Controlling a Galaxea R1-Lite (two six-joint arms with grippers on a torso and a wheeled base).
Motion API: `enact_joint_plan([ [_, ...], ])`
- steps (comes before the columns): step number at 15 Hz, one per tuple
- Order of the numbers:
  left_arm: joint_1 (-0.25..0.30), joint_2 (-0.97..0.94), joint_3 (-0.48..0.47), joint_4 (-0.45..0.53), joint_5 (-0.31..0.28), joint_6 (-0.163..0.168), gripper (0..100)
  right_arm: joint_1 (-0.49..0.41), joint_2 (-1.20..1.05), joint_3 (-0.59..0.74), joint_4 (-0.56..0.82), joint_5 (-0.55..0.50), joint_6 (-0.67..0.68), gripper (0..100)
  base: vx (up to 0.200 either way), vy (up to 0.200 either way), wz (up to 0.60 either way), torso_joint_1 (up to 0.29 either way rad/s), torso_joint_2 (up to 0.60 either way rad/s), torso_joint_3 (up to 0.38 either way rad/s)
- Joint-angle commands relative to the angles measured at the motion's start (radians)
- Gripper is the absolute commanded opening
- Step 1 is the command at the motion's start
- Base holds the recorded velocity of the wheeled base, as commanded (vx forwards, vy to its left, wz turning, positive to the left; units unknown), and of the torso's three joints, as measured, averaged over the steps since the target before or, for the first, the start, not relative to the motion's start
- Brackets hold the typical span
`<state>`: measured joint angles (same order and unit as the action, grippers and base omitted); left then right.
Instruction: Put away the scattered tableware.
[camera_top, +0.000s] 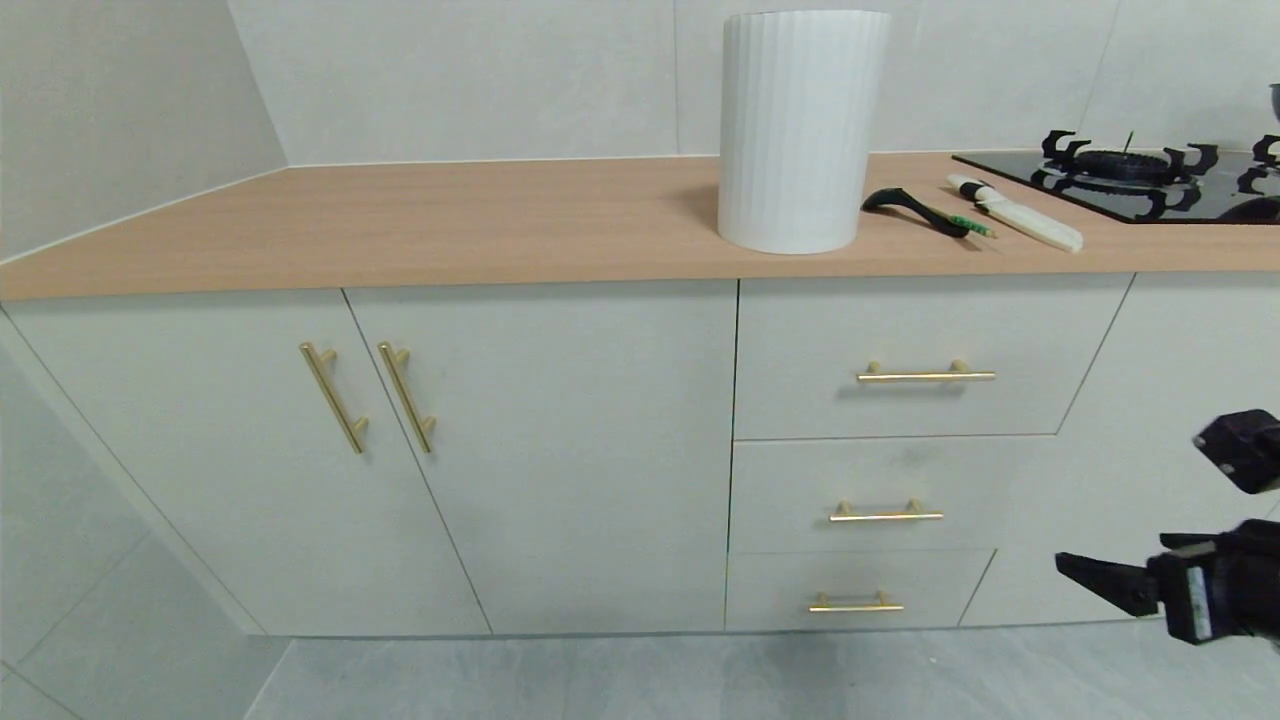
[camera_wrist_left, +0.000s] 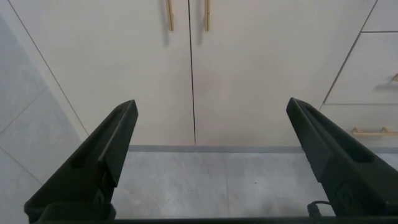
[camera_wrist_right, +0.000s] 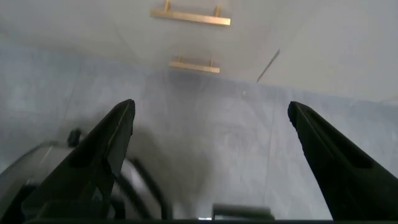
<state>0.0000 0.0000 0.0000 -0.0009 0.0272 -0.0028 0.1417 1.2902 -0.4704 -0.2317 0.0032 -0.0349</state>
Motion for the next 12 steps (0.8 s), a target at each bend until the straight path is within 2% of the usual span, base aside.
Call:
enact_joint_plan([
  [1, 0.000, 0.002, 0.000, 0.001, 0.000, 0.000, 100, 0.007, 0.365, -0.080, -0.175, -0.011, 0.000, 100, 0.000, 0.000, 0.00, 0.000, 0.00, 0.000],
  [5, 0.000, 0.002, 0.000, -0.001, 0.000, 0.000, 100, 0.018, 0.659, -0.122, -0.397, -0.022, 0.001, 100, 0.000, 0.000, 0.00, 0.000, 0.00, 0.000],
  [7, 0.000, 0.002, 0.000, -0.001, 0.000, 0.000, 100, 0.032, 0.796, -0.111, -0.534, -0.058, 0.003, 100, 0.000, 0.000, 0.00, 0.000, 0.00, 0.000],
  [9, 0.000, 0.002, 0.000, -0.001, 0.000, 0.000, 100, 0.041, 0.883, -0.100, -0.690, -0.104, 0.010, 100, 0.000, 0.000, 0.00, 0.000, 0.00, 0.000],
  [12, 0.000, 0.002, 0.000, 0.001, 0.000, 0.000, 100, 0.041, 0.956, -0.096, -0.851, -0.109, 0.046, 100, 0.000, 0.000, 0.00, 0.000, 0.00, 0.000],
])
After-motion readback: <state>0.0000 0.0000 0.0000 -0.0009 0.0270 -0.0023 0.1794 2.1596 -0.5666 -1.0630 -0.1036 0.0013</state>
